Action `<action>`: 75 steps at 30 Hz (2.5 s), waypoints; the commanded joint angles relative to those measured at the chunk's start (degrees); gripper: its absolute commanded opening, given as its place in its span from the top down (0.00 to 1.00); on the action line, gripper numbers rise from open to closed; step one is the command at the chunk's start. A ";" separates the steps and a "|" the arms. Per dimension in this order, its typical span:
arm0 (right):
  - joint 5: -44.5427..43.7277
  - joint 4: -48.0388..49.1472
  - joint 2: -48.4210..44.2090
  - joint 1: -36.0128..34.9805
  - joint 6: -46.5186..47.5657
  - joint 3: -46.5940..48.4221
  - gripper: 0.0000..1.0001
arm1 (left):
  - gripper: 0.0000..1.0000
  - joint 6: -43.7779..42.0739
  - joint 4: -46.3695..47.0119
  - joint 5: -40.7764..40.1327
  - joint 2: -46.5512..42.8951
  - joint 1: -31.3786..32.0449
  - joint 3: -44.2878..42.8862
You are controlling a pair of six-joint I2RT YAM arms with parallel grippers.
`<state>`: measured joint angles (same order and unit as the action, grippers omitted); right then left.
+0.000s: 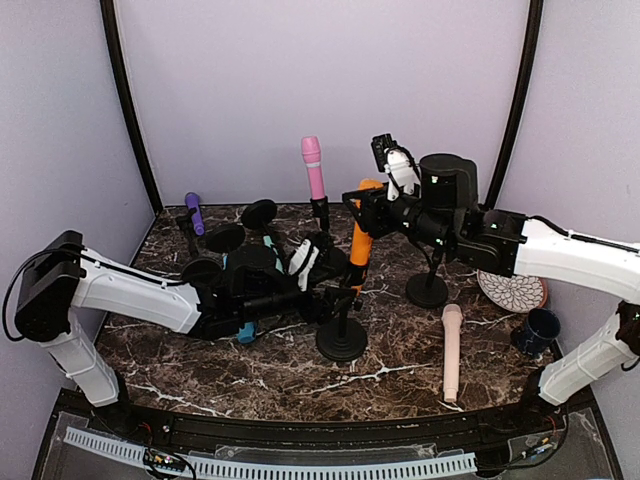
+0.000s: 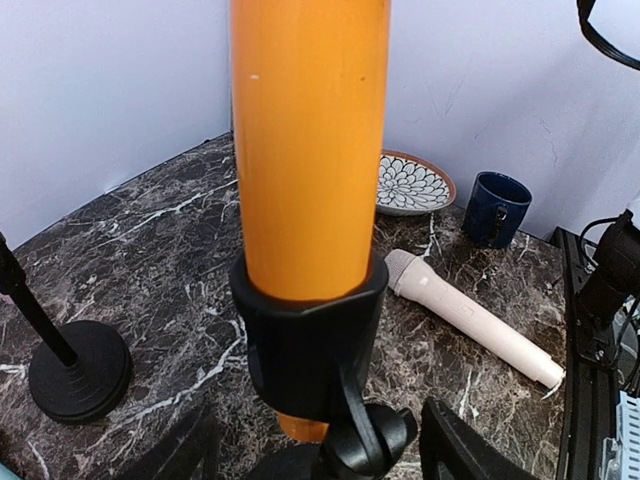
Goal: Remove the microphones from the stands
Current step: Hold the microphone stand with the microphone at the center of the board, then remove the microphone from the microphone stand.
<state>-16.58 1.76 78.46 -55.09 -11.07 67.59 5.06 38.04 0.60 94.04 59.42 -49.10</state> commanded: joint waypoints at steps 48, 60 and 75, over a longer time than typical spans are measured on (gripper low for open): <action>28.17 8.73 -4.86 14.10 -7.33 -6.71 0.67 | 1.00 -2.10 -0.68 1.93 2.03 0.28 -2.10; 4.08 -0.49 -3.03 8.16 -11.83 -0.48 0.68 | 1.00 -2.45 -0.64 1.94 3.04 0.33 -2.31; 27.83 5.18 -5.95 11.49 -2.75 -1.07 0.68 | 1.00 -2.67 0.63 2.78 2.70 0.34 -0.20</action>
<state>-0.78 -1.08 75.94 -45.74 -17.87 65.89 2.98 39.03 2.55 96.55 59.66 -51.05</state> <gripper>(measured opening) 0.451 0.238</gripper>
